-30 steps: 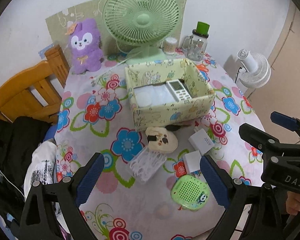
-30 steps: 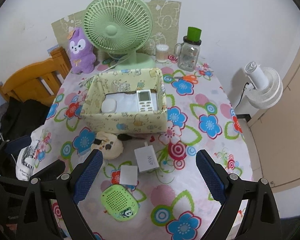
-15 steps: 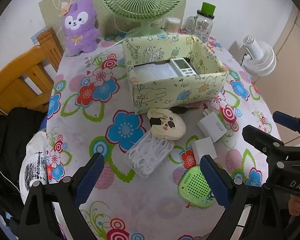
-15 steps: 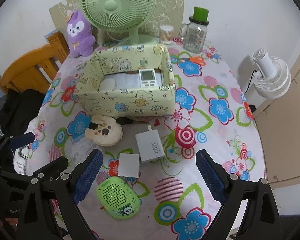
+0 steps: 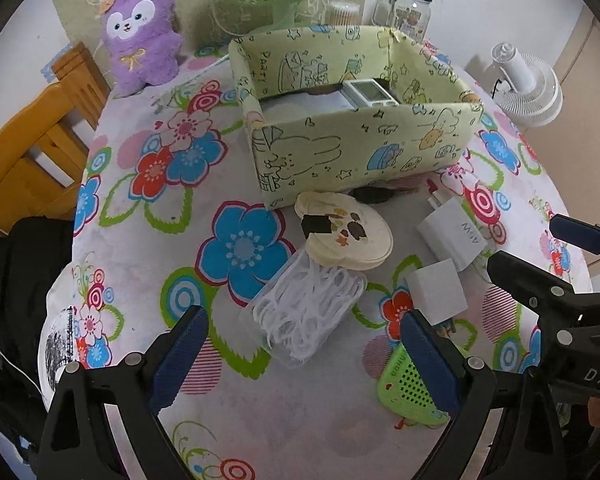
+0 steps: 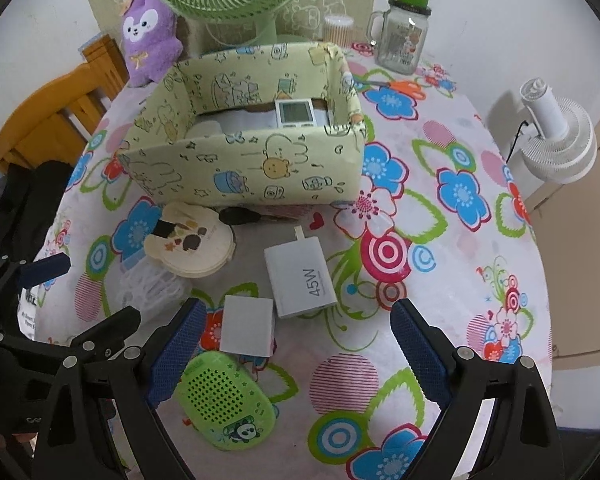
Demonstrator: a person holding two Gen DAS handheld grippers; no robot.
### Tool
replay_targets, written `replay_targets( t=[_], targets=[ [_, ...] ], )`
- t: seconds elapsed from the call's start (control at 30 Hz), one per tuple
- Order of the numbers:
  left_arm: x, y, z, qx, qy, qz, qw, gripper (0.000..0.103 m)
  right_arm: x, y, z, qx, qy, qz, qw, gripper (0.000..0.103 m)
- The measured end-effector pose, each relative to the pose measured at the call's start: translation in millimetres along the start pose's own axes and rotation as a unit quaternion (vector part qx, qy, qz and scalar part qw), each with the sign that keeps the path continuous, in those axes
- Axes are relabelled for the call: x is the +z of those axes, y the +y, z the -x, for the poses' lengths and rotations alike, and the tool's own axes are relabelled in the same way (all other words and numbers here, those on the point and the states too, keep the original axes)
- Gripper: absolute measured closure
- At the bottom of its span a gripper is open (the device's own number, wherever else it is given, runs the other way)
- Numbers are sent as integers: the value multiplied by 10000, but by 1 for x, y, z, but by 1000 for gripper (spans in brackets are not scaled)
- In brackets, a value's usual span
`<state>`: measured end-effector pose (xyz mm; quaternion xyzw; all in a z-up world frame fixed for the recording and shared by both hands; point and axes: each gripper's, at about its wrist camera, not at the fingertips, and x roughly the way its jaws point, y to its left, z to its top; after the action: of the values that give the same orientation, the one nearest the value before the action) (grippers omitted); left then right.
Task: Organize rigid objects
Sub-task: 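Grasp the clear floss-pick box with the left tool while the right tool grasps the white charger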
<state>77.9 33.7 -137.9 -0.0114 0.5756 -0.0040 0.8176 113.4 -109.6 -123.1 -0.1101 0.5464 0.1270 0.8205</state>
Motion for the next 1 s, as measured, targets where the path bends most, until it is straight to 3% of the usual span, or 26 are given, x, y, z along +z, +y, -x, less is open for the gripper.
replay_targets(
  t=[0.83,1.0],
  targets=[
    [3,-1,-52,207,158,-811,9964,8,0,-4,-62,25,495,-104,9987,13],
    [3,-2,-63,140,247,-976,9948,15,2,-3,-68,50,535,-164,9984,13]
  ],
)
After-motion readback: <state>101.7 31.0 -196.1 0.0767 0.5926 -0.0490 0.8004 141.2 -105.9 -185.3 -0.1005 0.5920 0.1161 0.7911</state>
